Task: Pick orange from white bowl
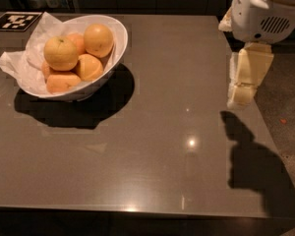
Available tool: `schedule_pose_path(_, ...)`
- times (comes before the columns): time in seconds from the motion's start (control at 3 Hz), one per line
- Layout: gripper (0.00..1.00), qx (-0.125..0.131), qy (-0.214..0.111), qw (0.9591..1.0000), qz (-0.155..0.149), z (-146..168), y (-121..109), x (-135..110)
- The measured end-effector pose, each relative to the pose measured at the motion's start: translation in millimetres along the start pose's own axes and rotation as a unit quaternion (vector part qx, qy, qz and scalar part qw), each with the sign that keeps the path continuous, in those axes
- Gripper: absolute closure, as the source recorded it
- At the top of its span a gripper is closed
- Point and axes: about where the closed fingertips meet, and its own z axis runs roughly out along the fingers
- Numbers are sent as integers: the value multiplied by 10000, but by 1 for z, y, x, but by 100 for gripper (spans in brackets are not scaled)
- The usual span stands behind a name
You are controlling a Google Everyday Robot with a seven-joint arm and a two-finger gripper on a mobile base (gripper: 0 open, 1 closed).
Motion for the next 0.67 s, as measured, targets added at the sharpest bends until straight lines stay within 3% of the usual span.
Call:
schedule_pose_path(0.33, 0, 188, -67, 9993, -311, -9, -8, -41)
schedule_pose_path(0.67, 0, 391, -63, 9957, -843, -26, -24, -104)
